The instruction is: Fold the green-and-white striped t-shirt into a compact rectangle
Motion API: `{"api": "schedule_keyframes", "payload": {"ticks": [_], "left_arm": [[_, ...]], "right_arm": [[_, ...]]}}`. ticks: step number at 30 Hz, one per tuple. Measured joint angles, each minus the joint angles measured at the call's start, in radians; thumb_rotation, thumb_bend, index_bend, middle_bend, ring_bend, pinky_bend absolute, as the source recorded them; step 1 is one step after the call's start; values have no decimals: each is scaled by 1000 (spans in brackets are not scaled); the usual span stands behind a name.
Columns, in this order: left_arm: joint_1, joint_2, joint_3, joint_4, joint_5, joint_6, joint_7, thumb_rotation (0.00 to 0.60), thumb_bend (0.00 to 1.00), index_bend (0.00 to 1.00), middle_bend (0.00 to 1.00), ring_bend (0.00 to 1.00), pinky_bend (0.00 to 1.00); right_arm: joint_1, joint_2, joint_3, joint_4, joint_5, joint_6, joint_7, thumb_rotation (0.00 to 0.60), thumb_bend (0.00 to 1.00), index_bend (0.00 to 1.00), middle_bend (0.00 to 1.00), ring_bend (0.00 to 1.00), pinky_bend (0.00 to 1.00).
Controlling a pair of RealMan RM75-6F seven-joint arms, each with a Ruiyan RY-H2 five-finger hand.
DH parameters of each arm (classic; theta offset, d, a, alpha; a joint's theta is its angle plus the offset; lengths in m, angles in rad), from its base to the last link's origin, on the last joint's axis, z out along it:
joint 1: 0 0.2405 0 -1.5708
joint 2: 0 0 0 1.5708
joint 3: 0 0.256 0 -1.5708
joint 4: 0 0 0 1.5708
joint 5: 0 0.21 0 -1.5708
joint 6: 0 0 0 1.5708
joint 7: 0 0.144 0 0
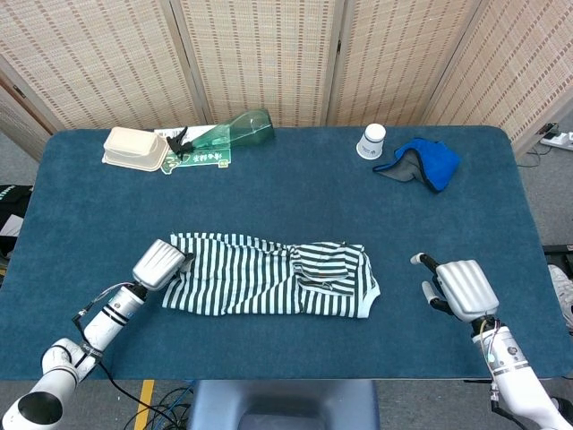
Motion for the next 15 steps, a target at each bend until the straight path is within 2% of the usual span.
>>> {"api": "schedule_keyframes", "payload": {"ticks": [6,15], "left_arm": [[6,46,-9,-63,-10,9,-1,600,577,737,886,840,905],[15,68,-13,-97,-18,-5,20,600,577,732,886,840,905]], "right_arm": [[-2,-3,1,5,-4,-3,9,600,508,300,948,983,1000],[-5,-5,3,10,-8,-6,17,600,508,300,949,983,1000]]}}
